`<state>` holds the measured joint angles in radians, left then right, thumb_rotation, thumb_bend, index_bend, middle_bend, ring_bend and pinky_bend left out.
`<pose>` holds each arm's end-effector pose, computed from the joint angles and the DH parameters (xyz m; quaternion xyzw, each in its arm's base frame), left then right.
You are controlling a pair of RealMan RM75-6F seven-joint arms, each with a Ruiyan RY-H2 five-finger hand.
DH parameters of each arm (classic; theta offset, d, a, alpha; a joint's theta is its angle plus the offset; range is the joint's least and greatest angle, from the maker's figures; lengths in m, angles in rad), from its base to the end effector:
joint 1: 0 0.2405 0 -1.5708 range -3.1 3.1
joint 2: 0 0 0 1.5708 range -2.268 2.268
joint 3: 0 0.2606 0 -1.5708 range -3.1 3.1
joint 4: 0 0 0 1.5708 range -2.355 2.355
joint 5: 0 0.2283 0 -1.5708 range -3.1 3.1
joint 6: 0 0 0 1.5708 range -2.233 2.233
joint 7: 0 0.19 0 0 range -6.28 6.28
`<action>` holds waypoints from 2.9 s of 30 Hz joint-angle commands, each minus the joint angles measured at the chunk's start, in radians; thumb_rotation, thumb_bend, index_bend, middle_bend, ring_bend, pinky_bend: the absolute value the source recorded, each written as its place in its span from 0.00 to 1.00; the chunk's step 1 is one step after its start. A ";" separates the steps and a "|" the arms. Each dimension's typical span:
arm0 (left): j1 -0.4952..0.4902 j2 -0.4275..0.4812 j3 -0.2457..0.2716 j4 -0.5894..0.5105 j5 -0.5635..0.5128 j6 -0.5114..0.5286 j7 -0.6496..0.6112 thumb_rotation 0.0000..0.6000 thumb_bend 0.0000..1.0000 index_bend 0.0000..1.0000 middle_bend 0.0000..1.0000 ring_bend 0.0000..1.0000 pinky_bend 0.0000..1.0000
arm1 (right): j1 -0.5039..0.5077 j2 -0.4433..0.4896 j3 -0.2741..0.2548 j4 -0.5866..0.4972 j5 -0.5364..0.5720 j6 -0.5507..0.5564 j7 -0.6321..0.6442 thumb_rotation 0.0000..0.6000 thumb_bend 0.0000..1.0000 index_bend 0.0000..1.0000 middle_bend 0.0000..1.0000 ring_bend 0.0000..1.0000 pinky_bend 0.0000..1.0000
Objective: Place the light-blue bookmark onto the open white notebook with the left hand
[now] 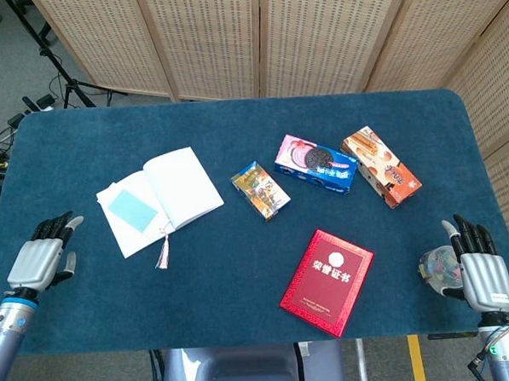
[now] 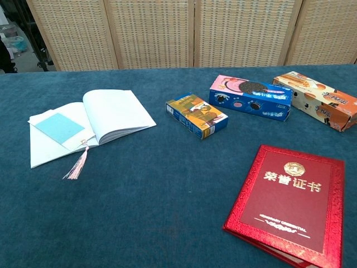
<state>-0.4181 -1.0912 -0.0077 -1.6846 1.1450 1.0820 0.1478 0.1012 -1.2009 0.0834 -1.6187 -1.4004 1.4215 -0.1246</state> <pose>-0.3107 0.3079 0.0901 -0.6618 -0.4618 -0.2665 0.5270 -0.3259 -0.2402 0.1166 0.5832 -0.4072 0.3573 0.6053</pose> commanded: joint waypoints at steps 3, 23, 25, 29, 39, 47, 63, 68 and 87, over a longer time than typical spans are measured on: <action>-0.055 0.003 -0.023 0.039 -0.078 -0.128 0.001 1.00 0.64 0.00 0.00 0.00 0.00 | 0.002 -0.004 -0.002 0.004 0.002 -0.006 -0.007 1.00 0.16 0.00 0.00 0.00 0.00; -0.202 -0.013 -0.035 0.156 -0.252 -0.393 0.075 1.00 0.64 0.00 0.00 0.00 0.00 | 0.004 -0.005 -0.005 0.000 -0.007 -0.007 -0.012 1.00 0.16 0.00 0.00 0.00 0.00; -0.226 -0.015 -0.035 0.175 -0.269 -0.423 0.085 1.00 0.64 0.00 0.00 0.00 0.00 | 0.003 -0.005 -0.006 0.000 -0.008 -0.005 -0.012 1.00 0.16 0.00 0.00 0.00 0.00; -0.258 -0.022 -0.034 0.198 -0.300 -0.454 0.097 1.00 0.64 0.00 0.00 0.00 0.00 | 0.002 -0.004 -0.007 0.000 -0.007 -0.005 -0.012 1.00 0.16 0.00 0.00 0.00 0.00; -0.327 -0.058 -0.008 0.259 -0.394 -0.544 0.095 1.00 0.64 0.00 0.00 0.00 0.00 | -0.001 0.001 -0.005 0.001 -0.010 0.001 0.002 1.00 0.16 0.00 0.00 0.00 0.00; -0.366 -0.087 0.016 0.302 -0.445 -0.560 0.106 1.00 0.64 0.00 0.00 0.00 0.00 | -0.002 0.002 -0.006 0.001 -0.013 0.002 0.006 1.00 0.16 0.00 0.00 0.00 0.00; -0.440 -0.149 0.060 0.366 -0.519 -0.579 0.134 1.00 0.65 0.00 0.00 0.00 0.00 | -0.002 0.003 -0.004 0.004 -0.006 -0.002 0.010 1.00 0.16 0.00 0.00 0.00 0.00; -0.463 -0.161 0.080 0.374 -0.548 -0.580 0.147 1.00 0.65 0.00 0.00 0.00 0.00 | -0.002 0.003 -0.002 0.006 -0.004 -0.001 0.013 1.00 0.16 0.00 0.00 0.00 0.00; -0.512 -0.198 0.125 0.409 -0.612 -0.581 0.160 1.00 0.65 0.00 0.00 0.00 0.00 | -0.001 0.000 -0.002 0.007 -0.003 -0.003 0.007 1.00 0.16 0.00 0.00 0.00 0.00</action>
<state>-0.9287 -1.2879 0.1161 -1.2765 0.5340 0.5009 0.3073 0.1000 -1.2012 0.0816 -1.6120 -1.4033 1.4187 -0.1172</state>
